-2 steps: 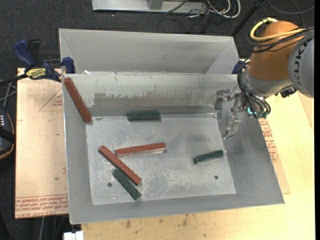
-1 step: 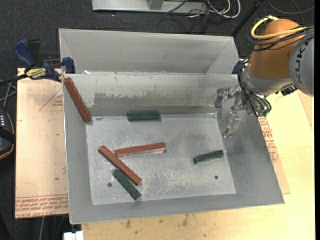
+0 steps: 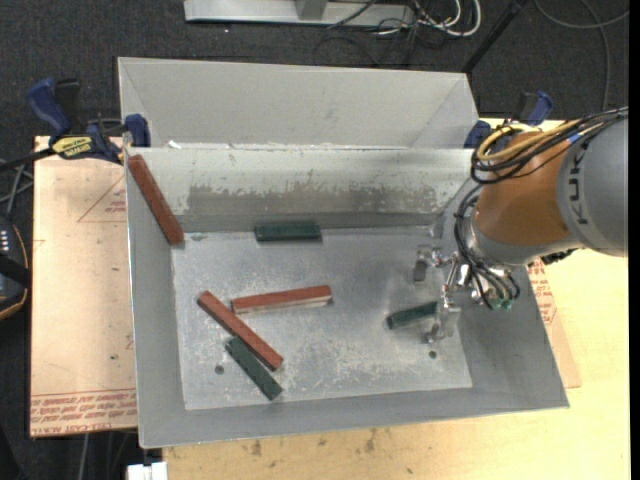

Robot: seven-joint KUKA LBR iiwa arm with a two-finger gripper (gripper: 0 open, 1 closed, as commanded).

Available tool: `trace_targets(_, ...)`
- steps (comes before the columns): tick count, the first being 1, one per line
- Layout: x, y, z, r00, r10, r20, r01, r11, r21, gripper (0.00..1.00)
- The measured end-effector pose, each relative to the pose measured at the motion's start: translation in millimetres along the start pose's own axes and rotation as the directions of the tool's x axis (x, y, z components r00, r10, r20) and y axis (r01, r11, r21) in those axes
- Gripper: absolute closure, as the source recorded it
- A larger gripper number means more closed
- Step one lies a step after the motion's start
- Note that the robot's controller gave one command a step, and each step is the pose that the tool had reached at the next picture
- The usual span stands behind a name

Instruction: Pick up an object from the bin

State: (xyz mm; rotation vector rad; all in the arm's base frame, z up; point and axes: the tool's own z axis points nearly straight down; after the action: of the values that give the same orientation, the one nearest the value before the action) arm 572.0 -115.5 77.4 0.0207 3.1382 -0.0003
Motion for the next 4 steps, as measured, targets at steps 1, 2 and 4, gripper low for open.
trace_targets(1, -12.5, -11.1, 9.7, 0.992, -0.130, 0.001, 0.130, 0.992, 0.000, 1.00)
trace_targets(2, -20.7, -13.8, 5.1, 0.989, -0.151, 0.002, 0.151, 0.989, 0.000, 1.00)
trace_targets(4, -50.3, -17.5, -120.1, 0.991, -0.133, 0.001, 0.133, 0.991, 0.000, 1.00)
